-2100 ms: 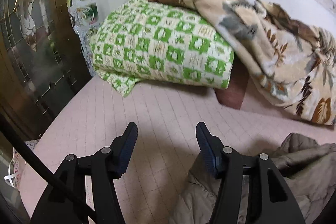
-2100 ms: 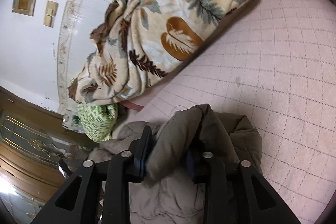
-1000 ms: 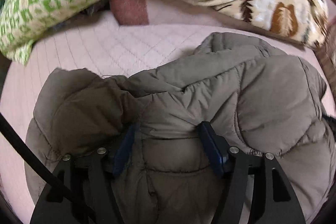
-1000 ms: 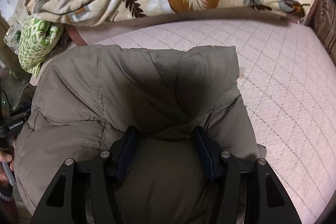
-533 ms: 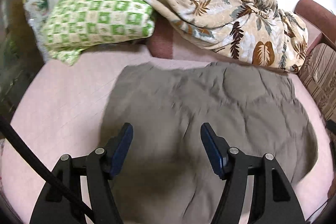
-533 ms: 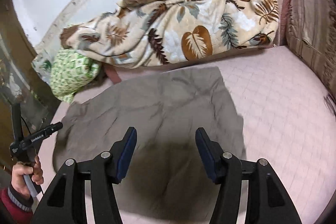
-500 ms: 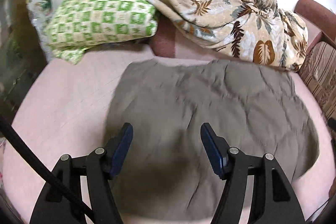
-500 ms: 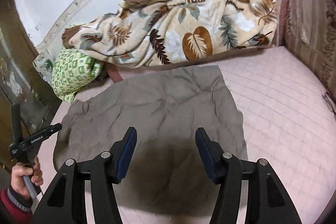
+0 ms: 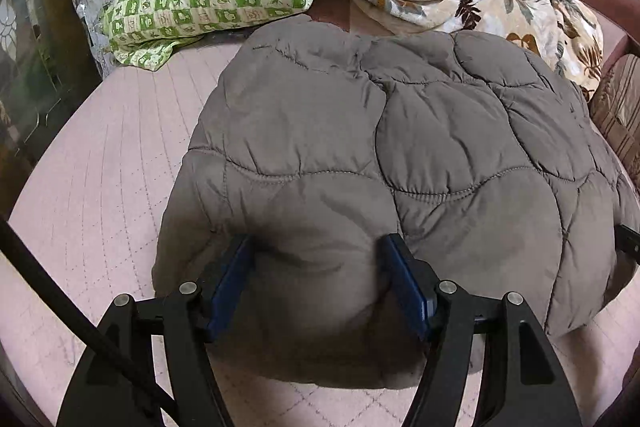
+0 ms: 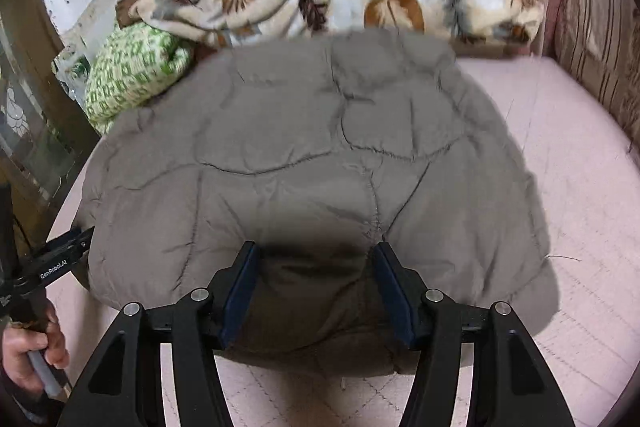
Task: Fold large clothes
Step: 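Grasp the edge of the folded jacket with both tools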
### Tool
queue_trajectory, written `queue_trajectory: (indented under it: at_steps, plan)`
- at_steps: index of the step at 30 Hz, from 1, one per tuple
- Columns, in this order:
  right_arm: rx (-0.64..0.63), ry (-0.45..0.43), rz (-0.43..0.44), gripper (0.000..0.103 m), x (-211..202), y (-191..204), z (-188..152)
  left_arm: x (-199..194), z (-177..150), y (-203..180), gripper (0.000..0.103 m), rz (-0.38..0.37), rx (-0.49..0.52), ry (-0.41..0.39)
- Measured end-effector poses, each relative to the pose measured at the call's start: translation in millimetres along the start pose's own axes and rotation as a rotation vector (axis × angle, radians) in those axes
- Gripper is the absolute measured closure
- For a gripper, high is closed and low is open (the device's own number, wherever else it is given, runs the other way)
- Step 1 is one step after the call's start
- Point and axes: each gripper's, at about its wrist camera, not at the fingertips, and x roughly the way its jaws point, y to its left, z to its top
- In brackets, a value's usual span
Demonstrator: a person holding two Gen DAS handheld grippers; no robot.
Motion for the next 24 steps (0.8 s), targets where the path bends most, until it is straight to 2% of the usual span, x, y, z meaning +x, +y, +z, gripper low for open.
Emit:
queue_trajectory:
  at_steps: [4,7,12,14,18,24]
  plan:
    - [0.000,-0.044,0.016,0.040,-16,0,4,-9,2,9,0.036,-0.032,-0.040,-0.028]
    - [0.066,-0.095,0.053,0.040,-37,-13,6,-19,1,22,0.036,-0.045,-0.084,-0.031]
    - [0.189,-0.087,0.102,0.040,-52,-44,-1,-26,2,39,0.036,-0.061,-0.138,-0.020]
    - [0.213,-0.082,0.095,0.040,-55,-53,-6,-25,0,42,0.036,-0.042,-0.145,-0.011]
    - [0.199,-0.082,0.064,0.040,-61,-55,-13,-24,-3,42,0.036,-0.013,-0.140,0.001]
    - [0.115,-0.062,0.037,0.040,-53,-36,-14,-21,-8,32,0.036,0.047,-0.063,-0.005]
